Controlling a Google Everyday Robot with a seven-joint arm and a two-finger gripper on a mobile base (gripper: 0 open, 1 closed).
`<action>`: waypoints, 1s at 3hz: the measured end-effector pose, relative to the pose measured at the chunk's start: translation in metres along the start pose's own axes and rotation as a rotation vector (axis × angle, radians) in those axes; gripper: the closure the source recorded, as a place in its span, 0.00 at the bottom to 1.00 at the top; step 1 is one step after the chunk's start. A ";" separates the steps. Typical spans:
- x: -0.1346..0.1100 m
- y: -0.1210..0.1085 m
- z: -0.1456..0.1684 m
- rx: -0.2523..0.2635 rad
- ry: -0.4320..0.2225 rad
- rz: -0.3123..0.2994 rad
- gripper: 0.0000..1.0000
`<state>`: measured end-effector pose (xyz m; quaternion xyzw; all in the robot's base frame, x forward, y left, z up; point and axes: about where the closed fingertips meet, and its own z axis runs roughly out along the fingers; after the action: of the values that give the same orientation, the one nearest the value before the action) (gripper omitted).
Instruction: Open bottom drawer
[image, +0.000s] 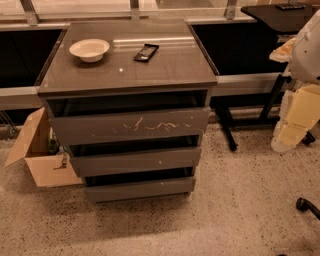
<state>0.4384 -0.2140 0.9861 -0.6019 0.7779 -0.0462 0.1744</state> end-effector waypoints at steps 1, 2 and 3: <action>0.000 0.000 0.000 0.000 0.000 0.000 0.00; -0.006 0.003 0.026 -0.037 -0.084 -0.028 0.00; -0.019 0.013 0.088 -0.146 -0.250 -0.080 0.00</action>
Offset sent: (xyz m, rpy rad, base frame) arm 0.0213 0.0278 -0.0744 0.2344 0.0435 0.1788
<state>0.4589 -0.1801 0.9041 -0.6447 0.7266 0.0789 0.2239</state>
